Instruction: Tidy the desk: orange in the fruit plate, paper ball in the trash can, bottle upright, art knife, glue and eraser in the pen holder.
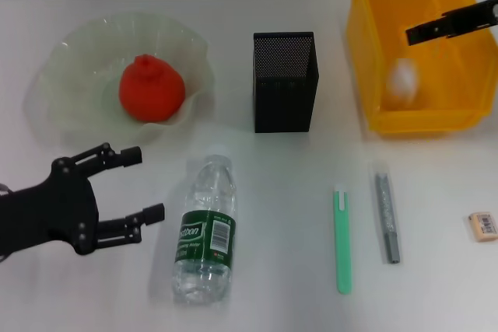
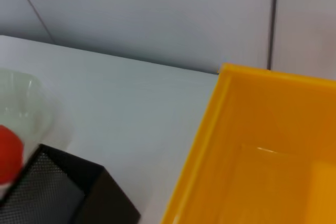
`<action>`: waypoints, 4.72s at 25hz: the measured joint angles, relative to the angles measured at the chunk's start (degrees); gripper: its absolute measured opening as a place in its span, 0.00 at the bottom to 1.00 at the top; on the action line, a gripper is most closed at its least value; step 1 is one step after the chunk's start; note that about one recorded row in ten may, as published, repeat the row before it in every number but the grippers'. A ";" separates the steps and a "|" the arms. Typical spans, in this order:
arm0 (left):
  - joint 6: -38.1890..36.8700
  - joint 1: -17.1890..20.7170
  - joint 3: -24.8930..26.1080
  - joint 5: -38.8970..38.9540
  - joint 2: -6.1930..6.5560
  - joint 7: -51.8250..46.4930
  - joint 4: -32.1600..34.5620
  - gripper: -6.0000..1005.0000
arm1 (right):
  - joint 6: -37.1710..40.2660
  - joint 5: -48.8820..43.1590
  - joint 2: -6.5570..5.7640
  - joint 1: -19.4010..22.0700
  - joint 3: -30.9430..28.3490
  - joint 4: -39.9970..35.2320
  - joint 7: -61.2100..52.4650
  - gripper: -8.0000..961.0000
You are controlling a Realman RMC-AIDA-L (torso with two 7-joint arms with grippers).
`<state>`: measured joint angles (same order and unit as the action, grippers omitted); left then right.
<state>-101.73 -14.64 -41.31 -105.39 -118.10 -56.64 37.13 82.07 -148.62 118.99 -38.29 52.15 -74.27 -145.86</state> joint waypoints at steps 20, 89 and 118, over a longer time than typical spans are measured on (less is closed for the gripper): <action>13.92 5.87 -20.33 7.93 -1.04 -46.30 31.00 0.85 | 9.99 53.89 0.40 25.80 2.60 16.25 67.54 0.88; 45.72 -6.85 -59.91 -32.11 -1.09 -108.25 36.56 0.81 | 7.82 52.83 0.36 27.38 2.73 36.08 92.68 0.88; 37.61 3.32 -47.72 -13.40 -0.54 -69.17 46.12 0.46 | 7.71 52.40 0.27 27.75 2.94 34.15 88.33 0.88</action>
<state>-64.12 -11.32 -89.02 -118.80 -118.63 -125.81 83.24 89.79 -96.22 119.26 -10.54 55.09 -40.12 -57.54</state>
